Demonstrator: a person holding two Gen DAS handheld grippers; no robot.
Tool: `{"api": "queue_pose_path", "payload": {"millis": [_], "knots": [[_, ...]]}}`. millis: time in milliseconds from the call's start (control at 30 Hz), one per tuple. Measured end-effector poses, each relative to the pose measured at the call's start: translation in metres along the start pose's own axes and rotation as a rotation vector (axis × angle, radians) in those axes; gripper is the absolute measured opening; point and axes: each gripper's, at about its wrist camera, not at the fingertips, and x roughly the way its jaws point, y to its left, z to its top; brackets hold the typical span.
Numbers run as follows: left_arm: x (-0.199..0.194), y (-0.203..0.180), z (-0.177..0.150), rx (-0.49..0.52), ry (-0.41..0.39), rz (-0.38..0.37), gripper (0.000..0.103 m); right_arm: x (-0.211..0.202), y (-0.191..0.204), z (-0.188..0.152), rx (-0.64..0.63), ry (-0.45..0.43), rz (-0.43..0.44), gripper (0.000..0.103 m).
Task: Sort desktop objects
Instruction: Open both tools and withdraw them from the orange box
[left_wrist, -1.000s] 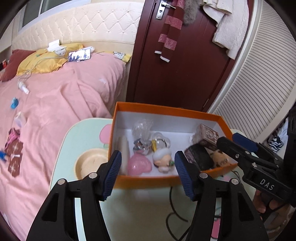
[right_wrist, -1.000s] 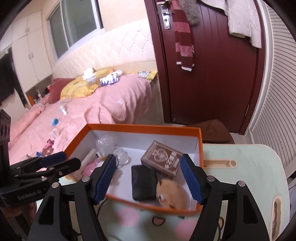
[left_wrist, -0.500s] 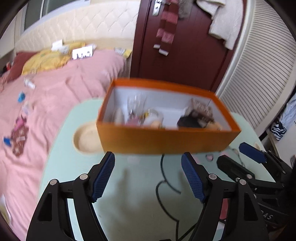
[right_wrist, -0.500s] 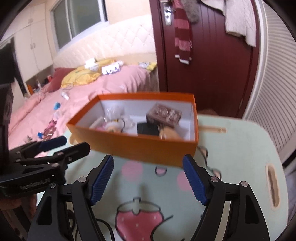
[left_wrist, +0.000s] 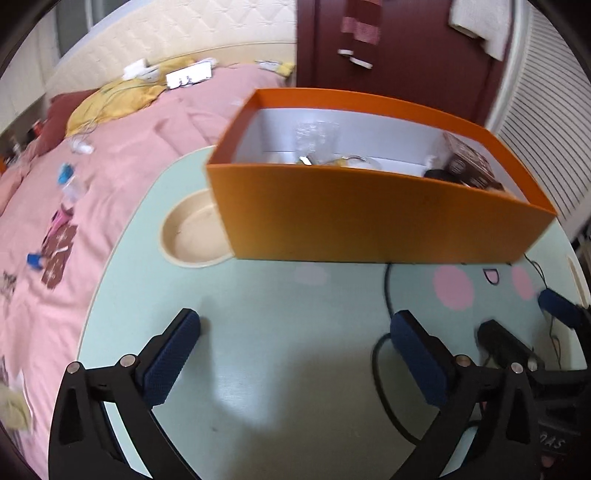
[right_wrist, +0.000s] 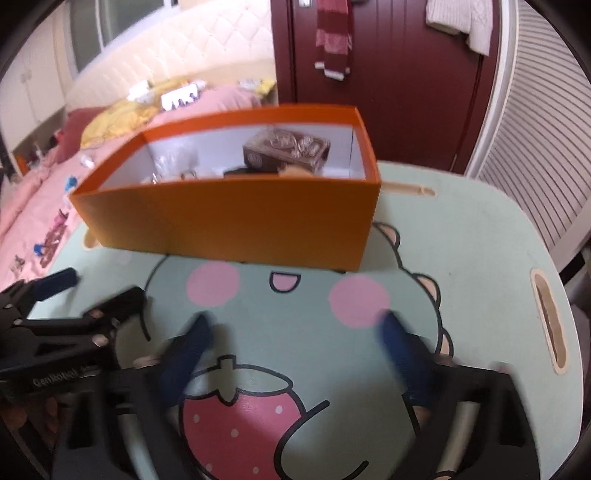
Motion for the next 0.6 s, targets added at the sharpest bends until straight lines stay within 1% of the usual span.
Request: {"api": "queue_pose_path", "payload": {"millis": [100, 600], "knots": [[0.0019, 0.0019, -0.0006, -0.005, -0.002, 0.005, 0.103, 0.0007, 0.0001, 0.0012, -0.010, 0.003, -0.013, 0.103], [-0.0009, 0.0022, 0.0002, -0.008, -0.005, 0.009, 0.103, 0.0007, -0.0005, 0.0002, -0.019, 0.004, -0.023, 0.103]]}}
